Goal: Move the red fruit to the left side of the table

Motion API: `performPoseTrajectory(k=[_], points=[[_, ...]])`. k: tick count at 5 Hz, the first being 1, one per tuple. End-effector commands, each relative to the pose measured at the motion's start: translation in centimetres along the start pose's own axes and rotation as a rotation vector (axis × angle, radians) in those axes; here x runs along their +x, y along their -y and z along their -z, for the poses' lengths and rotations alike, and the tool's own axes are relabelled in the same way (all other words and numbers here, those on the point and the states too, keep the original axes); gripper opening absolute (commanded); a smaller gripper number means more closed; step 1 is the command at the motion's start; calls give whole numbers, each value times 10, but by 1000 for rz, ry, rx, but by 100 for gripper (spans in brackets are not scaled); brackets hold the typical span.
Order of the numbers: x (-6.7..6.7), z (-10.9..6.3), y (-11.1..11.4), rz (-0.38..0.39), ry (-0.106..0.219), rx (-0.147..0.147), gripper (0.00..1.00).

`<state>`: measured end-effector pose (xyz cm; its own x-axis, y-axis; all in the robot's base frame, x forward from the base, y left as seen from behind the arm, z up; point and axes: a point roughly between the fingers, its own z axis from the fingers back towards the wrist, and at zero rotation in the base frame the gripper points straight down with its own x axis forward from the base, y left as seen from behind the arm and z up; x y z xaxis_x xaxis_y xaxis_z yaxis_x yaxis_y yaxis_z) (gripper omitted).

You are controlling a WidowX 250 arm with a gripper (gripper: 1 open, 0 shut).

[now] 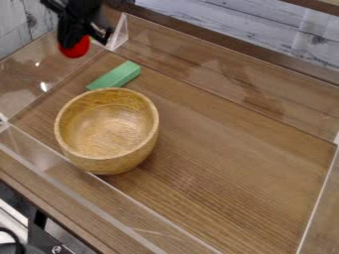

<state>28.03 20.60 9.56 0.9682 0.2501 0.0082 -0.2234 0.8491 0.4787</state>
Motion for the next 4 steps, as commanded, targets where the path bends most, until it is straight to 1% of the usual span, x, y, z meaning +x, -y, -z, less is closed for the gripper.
performPoseTrajectory(k=[1,2,3,4], points=[[-4,10,-3,-20,20,4,0],[-8,15,-4,-24,11,-11,0],[-11,15,-4,-28,3,-24,0],[-7,9,-7,-12,3,-38,0]])
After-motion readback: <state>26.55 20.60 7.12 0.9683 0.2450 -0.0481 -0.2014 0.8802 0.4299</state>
